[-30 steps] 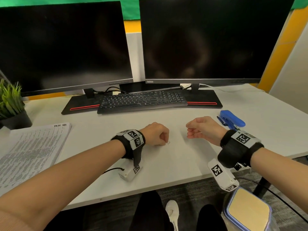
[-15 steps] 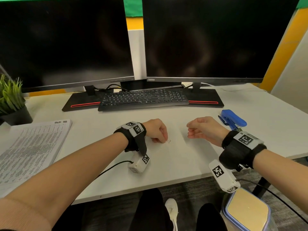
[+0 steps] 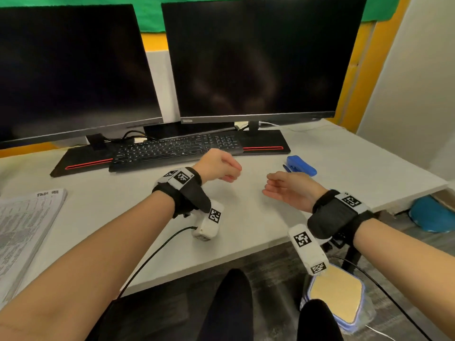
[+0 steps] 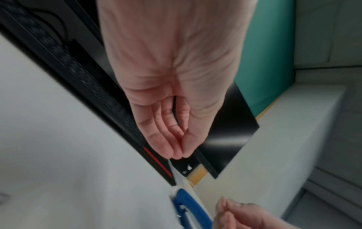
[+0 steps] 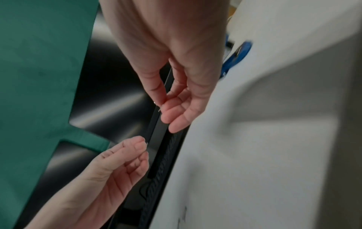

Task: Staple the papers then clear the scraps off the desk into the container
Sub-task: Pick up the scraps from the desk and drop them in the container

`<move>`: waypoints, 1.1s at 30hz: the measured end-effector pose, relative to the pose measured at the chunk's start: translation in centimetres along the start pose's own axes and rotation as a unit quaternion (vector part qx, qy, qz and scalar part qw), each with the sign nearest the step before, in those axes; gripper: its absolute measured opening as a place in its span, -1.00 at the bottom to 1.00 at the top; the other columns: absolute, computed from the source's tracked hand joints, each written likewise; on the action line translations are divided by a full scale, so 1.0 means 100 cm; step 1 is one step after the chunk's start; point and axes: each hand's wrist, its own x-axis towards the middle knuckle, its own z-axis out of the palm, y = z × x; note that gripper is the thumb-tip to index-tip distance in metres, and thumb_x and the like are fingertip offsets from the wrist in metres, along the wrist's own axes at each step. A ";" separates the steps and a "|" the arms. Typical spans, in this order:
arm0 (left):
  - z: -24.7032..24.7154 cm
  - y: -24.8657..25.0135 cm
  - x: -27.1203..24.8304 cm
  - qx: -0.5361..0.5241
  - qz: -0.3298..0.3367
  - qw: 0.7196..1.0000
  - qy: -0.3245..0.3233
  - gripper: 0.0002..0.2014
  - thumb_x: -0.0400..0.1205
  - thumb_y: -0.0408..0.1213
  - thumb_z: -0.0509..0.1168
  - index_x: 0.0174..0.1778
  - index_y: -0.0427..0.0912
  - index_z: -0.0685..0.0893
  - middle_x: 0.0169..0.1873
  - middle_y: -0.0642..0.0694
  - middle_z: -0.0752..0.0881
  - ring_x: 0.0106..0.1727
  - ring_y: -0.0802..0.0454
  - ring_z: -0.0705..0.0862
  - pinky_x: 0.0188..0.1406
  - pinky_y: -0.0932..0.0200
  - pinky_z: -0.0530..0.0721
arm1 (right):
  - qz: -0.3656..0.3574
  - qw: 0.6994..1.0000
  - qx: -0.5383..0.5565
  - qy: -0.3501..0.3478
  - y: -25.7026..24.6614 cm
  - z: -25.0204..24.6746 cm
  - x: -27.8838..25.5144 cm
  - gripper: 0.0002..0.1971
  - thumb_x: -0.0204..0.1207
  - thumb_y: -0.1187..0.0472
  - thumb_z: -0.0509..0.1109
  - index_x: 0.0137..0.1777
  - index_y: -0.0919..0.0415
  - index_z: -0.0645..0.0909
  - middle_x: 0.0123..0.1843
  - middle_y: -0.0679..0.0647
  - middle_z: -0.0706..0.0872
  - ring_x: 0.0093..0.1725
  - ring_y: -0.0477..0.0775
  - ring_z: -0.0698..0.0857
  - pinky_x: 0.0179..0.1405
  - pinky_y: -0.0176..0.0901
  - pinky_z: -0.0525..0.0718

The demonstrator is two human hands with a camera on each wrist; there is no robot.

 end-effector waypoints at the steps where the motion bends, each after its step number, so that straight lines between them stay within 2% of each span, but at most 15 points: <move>1: 0.010 0.012 0.000 -0.006 0.013 1.000 -0.002 -0.91 0.50 -0.55 0.41 -0.19 -0.29 0.74 -0.30 -0.15 0.73 -0.30 0.05 0.72 -0.23 0.33 0.78 | -0.004 1.000 0.011 0.008 -0.004 -0.010 -0.006 -0.94 0.60 0.39 0.27 -0.05 0.36 0.56 -0.25 0.17 0.59 -0.24 0.08 0.66 -0.07 -0.05 0.77; 4: 0.050 0.051 0.003 0.009 0.064 0.998 -0.019 -0.87 0.52 -0.50 0.41 -0.03 -0.37 0.74 -0.26 -0.17 0.74 -0.29 0.07 0.73 -0.22 0.33 0.77 | -0.026 0.999 0.014 0.029 -0.017 -0.051 -0.028 -0.93 0.59 0.37 0.28 0.00 0.35 0.57 -0.28 0.14 0.60 -0.28 0.06 0.66 -0.08 -0.06 0.78; 6: 0.080 0.073 0.002 0.021 0.096 0.995 -0.034 -0.87 0.51 -0.49 0.41 -0.03 -0.38 0.73 -0.24 -0.22 0.76 -0.32 0.07 0.73 -0.27 0.36 0.77 | -0.041 0.998 0.009 0.037 -0.023 -0.080 -0.044 -0.94 0.58 0.35 0.29 -0.09 0.30 0.59 -0.30 0.12 0.61 -0.30 0.03 0.67 -0.10 -0.10 0.79; 9: 0.146 0.099 0.002 0.037 0.140 0.986 -0.082 -0.90 0.47 -0.50 0.43 -0.11 -0.37 0.75 -0.27 -0.27 0.78 -0.35 0.02 0.72 -0.26 0.26 0.78 | -0.056 0.997 0.011 0.056 -0.025 -0.136 -0.075 -0.93 0.56 0.35 0.31 -0.14 0.28 0.61 -0.34 0.10 0.64 -0.31 0.00 0.69 -0.07 -0.11 0.82; 13: 0.238 0.094 0.001 0.086 0.153 0.970 -0.166 -0.88 0.42 -0.49 0.42 -0.19 -0.26 0.80 -0.45 -0.02 0.71 -0.45 0.17 0.64 -0.19 0.20 0.75 | -0.046 0.995 -0.024 0.085 -0.007 -0.205 -0.095 -0.90 0.55 0.35 0.32 -0.17 0.32 0.61 -0.32 0.14 0.65 -0.27 0.05 0.68 -0.08 -0.13 0.82; 16: 0.303 0.061 0.009 0.121 0.129 0.951 -0.253 -0.85 0.42 -0.50 0.41 -0.15 -0.29 0.81 -0.52 0.14 0.62 -0.48 0.32 0.57 -0.20 0.26 0.71 | -0.019 0.990 -0.040 0.131 0.026 -0.252 -0.087 -0.85 0.56 0.36 0.32 -0.25 0.31 0.60 -0.32 0.15 0.62 -0.28 0.08 0.66 -0.23 -0.20 0.81; 18: 0.339 0.031 0.025 0.147 0.100 0.945 -0.275 -0.84 0.40 -0.51 0.40 -0.16 -0.29 0.82 -0.55 0.17 0.59 -0.55 0.37 0.54 -0.30 0.44 0.63 | 0.007 0.987 -0.040 0.156 0.055 -0.283 -0.071 -0.85 0.56 0.40 0.31 -0.25 0.33 0.59 -0.34 0.18 0.60 -0.35 0.07 0.65 -0.26 -0.18 0.82; 21: 0.380 -0.014 0.060 0.174 0.059 0.939 -0.292 -0.86 0.42 -0.52 0.40 -0.15 -0.33 0.82 -0.55 0.14 0.57 -0.52 0.32 0.54 -0.54 0.70 0.47 | 0.044 0.979 -0.071 0.185 0.102 -0.325 -0.032 -0.85 0.56 0.45 0.29 -0.24 0.36 0.58 -0.36 0.21 0.59 -0.48 0.00 0.67 -0.31 -0.17 0.79; 23: 0.405 -0.043 0.087 0.180 0.031 0.937 -0.297 -0.87 0.45 -0.55 0.40 -0.13 -0.38 0.80 -0.53 0.11 0.57 -0.50 0.26 0.55 -0.61 0.67 0.48 | 0.070 0.972 -0.107 0.199 0.135 -0.350 0.000 -0.82 0.57 0.48 0.26 -0.26 0.36 0.56 -0.38 0.23 0.59 -0.57 -0.05 0.67 -0.42 -0.23 0.77; 26: 0.440 -0.086 0.122 0.193 0.003 0.937 -0.289 -0.86 0.46 -0.58 0.36 -0.13 -0.42 0.79 -0.49 0.04 0.63 -0.46 0.16 0.61 -0.53 0.52 0.53 | 0.102 0.964 -0.133 0.206 0.182 -0.381 0.046 -0.76 0.57 0.52 0.24 -0.32 0.33 0.53 -0.47 0.20 0.58 -0.68 -0.10 0.63 -0.56 -0.31 0.73; 28: 0.463 -0.114 0.139 0.211 -0.005 0.934 -0.290 -0.85 0.47 -0.58 0.34 -0.15 -0.41 0.80 -0.31 -0.16 0.80 -0.27 -0.08 0.76 -0.36 0.38 0.58 | 0.122 0.960 -0.148 0.205 0.210 -0.397 0.071 -0.74 0.56 0.51 0.25 -0.36 0.32 0.51 -0.51 0.18 0.56 -0.72 -0.12 0.59 -0.60 -0.33 0.70; 30: 0.485 -0.141 0.150 0.229 -0.019 0.927 -0.297 -0.84 0.49 -0.56 0.32 -0.14 -0.38 0.80 -0.10 -0.28 0.83 -0.03 -0.16 0.78 -0.18 0.28 0.60 | 0.142 0.952 -0.180 0.202 0.239 -0.411 0.092 -0.75 0.53 0.49 0.28 -0.37 0.30 0.53 -0.51 0.18 0.57 -0.72 -0.12 0.57 -0.56 -0.28 0.69; 32: 0.503 -0.165 0.156 0.242 -0.032 0.918 -0.312 -0.84 0.50 -0.55 0.31 -0.12 -0.36 0.80 -0.03 -0.27 0.81 0.05 -0.17 0.75 -0.05 0.20 0.63 | 0.164 0.943 -0.216 0.193 0.265 -0.421 0.108 -0.77 0.50 0.44 0.32 -0.38 0.25 0.54 -0.53 0.14 0.61 -0.68 -0.11 0.58 -0.43 -0.19 0.71; 33: 0.512 -0.175 0.159 0.249 -0.037 0.914 -0.318 -0.83 0.50 -0.54 0.31 -0.13 -0.35 0.80 -0.02 -0.25 0.81 0.06 -0.16 0.75 -0.01 0.18 0.65 | 0.173 0.937 -0.239 0.188 0.276 -0.425 0.114 -0.77 0.49 0.40 0.33 -0.39 0.21 0.54 -0.56 0.09 0.63 -0.66 -0.12 0.58 -0.39 -0.20 0.70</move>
